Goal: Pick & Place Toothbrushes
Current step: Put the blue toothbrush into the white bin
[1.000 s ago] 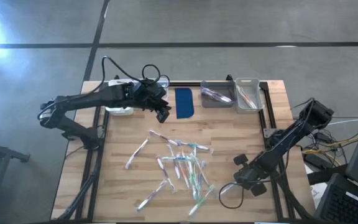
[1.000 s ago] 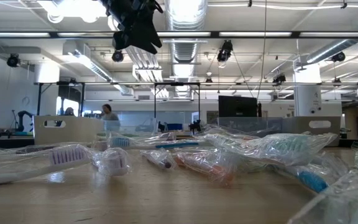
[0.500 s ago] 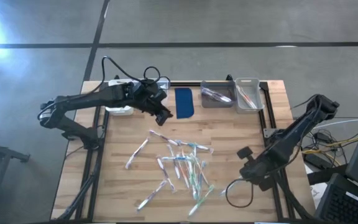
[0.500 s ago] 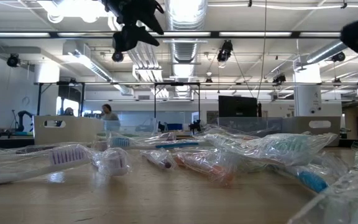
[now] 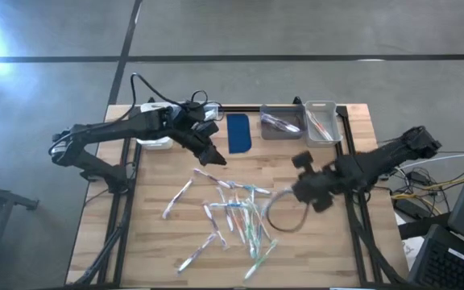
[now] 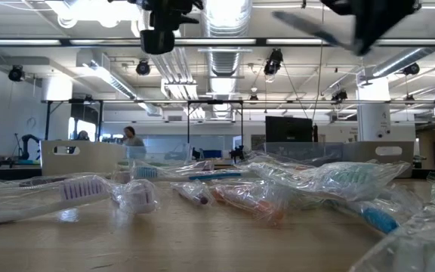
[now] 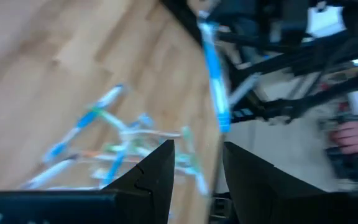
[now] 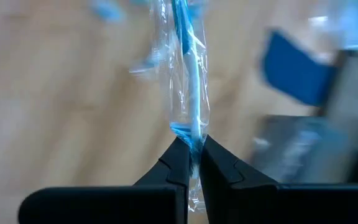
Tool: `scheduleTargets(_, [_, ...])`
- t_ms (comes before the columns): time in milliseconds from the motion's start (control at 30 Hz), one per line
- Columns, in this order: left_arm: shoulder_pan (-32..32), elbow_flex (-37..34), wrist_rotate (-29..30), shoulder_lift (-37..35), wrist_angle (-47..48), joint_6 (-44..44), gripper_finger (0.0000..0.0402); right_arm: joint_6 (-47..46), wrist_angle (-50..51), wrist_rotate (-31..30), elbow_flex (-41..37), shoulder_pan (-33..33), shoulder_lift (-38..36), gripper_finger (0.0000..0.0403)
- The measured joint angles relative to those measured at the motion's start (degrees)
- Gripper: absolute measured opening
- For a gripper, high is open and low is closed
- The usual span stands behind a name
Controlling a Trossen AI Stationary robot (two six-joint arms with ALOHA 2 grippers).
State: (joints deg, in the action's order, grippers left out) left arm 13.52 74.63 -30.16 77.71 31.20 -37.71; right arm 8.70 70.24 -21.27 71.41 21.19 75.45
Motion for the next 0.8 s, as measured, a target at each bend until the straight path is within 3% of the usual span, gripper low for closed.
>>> scheduleTargets(233, [0.00,0.00,-8.27,0.00,-3.74,-4.63,0.0140,13.91,-2.10,-11.31,12.42,-10.42,8.22,0.0013])
scheduleTargets(567, [0.26,0.00,-9.89,0.20,-3.81,-5.53,0.0140,29.29,-6.08,-11.79,28.13,-14.30,17.41,0.0013])
scheduleTargets(800, [0.91,0.00,-9.89,0.25,-3.80,-4.80,0.0140,31.24,-6.27,-11.53,35.34,-14.23,21.03,0.0013])
